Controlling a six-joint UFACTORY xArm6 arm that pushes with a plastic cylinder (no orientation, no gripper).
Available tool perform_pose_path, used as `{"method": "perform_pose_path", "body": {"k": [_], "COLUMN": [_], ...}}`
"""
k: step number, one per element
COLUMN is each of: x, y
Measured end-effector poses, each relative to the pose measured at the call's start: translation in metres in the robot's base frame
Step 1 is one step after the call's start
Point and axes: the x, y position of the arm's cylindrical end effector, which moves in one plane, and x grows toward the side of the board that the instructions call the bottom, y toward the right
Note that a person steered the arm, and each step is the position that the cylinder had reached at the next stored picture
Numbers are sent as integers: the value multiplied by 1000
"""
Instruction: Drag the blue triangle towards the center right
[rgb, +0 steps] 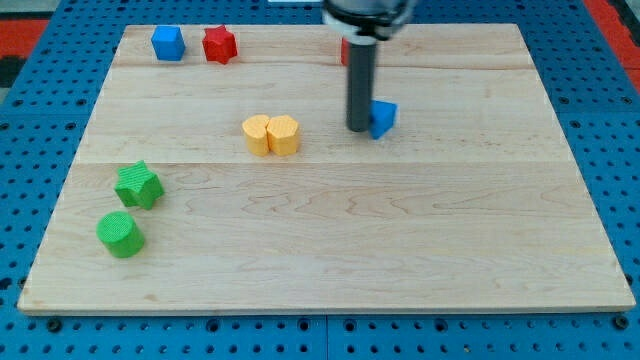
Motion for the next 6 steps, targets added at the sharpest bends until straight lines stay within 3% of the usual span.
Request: {"method": "perform_pose_path", "body": {"k": [1, 4, 6], "x": [-1, -61, -34], "y": [47, 35, 117]}}
